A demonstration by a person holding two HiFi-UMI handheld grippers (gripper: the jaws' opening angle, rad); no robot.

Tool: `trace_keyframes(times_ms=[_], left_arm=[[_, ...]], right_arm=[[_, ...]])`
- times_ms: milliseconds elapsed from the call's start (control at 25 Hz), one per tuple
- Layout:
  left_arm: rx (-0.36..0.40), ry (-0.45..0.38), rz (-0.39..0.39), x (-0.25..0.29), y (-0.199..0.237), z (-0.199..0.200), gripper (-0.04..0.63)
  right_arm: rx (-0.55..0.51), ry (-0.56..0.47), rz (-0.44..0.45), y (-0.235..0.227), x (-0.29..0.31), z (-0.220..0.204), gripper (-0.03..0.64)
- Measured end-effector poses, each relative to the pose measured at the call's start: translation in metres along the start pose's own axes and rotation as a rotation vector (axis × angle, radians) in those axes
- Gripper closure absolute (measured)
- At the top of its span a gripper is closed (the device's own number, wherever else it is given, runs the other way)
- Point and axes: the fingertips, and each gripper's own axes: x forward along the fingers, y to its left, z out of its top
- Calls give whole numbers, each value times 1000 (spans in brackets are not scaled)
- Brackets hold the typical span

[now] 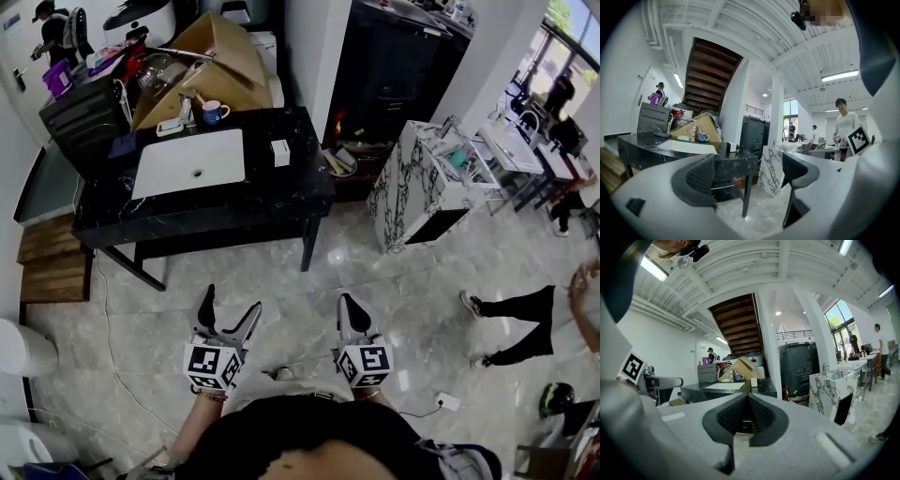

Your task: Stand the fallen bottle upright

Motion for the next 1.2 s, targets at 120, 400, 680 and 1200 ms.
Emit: trace_keyframes(times_ms=[120, 400, 680, 1200], left_arm=[[24, 6, 22, 1, -1, -2, 164], [23, -6, 38, -1, 3, 1, 164], [24, 8, 40, 13, 19, -4, 164], [74, -10, -67, 136, 65, 35, 164]], right_arm=[[-5, 13, 1, -7, -1, -4, 612], [-2, 39, 32, -3, -2, -10, 612], [3, 57, 14, -12, 17, -20, 612], [5, 28, -62, -51, 123, 19, 612]])
